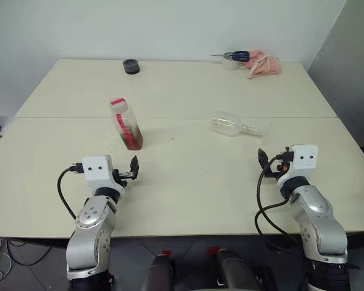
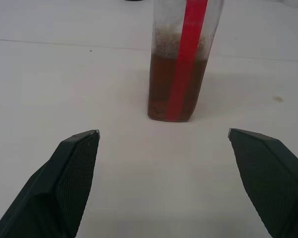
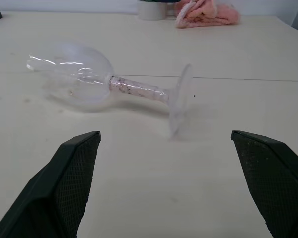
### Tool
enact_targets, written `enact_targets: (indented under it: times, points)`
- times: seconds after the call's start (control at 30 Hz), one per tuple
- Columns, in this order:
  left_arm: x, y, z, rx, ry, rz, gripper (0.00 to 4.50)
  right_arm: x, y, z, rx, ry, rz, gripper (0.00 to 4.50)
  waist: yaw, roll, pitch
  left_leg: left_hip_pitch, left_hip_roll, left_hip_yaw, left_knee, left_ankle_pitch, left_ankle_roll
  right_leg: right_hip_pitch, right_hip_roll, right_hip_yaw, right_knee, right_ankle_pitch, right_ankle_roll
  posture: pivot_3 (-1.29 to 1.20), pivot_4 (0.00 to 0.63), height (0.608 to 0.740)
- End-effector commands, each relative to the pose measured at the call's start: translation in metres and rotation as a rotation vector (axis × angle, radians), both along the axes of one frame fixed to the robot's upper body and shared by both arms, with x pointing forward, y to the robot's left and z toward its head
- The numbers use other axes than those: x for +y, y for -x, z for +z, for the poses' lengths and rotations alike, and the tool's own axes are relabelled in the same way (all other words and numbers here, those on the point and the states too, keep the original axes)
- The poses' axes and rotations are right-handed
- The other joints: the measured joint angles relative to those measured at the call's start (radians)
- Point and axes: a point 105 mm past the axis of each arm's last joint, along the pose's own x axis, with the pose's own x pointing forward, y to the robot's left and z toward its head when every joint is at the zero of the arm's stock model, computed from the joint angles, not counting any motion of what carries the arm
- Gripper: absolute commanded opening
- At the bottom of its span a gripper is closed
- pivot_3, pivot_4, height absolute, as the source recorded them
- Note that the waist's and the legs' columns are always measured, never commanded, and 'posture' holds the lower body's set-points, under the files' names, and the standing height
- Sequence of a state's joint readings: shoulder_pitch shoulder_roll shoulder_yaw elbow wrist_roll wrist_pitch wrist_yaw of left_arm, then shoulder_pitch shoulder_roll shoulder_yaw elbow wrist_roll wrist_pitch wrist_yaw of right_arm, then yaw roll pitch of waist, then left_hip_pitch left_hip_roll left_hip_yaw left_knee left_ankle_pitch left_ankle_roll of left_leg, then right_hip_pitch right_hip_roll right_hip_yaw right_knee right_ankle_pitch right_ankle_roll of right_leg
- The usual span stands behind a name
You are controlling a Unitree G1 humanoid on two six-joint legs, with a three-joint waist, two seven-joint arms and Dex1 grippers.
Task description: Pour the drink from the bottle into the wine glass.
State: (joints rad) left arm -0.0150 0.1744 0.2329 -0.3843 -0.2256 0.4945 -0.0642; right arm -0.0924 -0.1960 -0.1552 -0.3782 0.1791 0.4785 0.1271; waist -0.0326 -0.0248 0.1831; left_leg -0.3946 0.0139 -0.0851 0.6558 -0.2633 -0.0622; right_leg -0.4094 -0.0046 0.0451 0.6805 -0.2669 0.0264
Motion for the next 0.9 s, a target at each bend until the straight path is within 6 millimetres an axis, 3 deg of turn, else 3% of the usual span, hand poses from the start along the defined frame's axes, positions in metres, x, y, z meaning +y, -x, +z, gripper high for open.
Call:
enact_targets:
  times: [0.03,0.7,0.83,0.9]
  points:
    - [0.001,0.001,0.019,-0.075,-0.028,0.015,4.47,0.001,0.002,0.020,-0.088,0.006,-0.001,4.50,0.000,0.000,0.000,0.000,0.000,0.000,0.000,0.000,0.000,0.000,0.000,0.000,0.000,0.000,0.000,0.00,0.150,0.740]
    - [0.000,0.001,0.020,-0.082,-0.014,0.039,4.47,0.002,0.001,0.024,-0.098,0.008,0.014,4.50,0.000,0.000,0.000,0.000,0.000,0.000,0.000,0.000,0.000,0.000,0.000,0.000,0.000,0.000,0.000,0.00,0.150,0.740]
    - [-0.001,-0.001,0.022,-0.087,-0.008,0.047,4.47,0.024,-0.004,0.045,-0.151,-0.065,0.206,4.50,-0.001,0.000,0.000,0.001,0.000,0.000,0.000,0.000,0.000,0.000,0.000,0.000,0.000,0.000,0.000,0.00,0.150,0.740]
    - [-0.005,-0.004,0.024,-0.090,-0.004,0.043,4.47,0.063,0.003,0.066,-0.152,-0.102,0.565,4.50,-0.001,0.000,0.000,0.001,0.000,0.001,0.000,0.000,0.000,0.000,0.000,0.000,0.000,0.000,0.000,0.00,0.150,0.740]
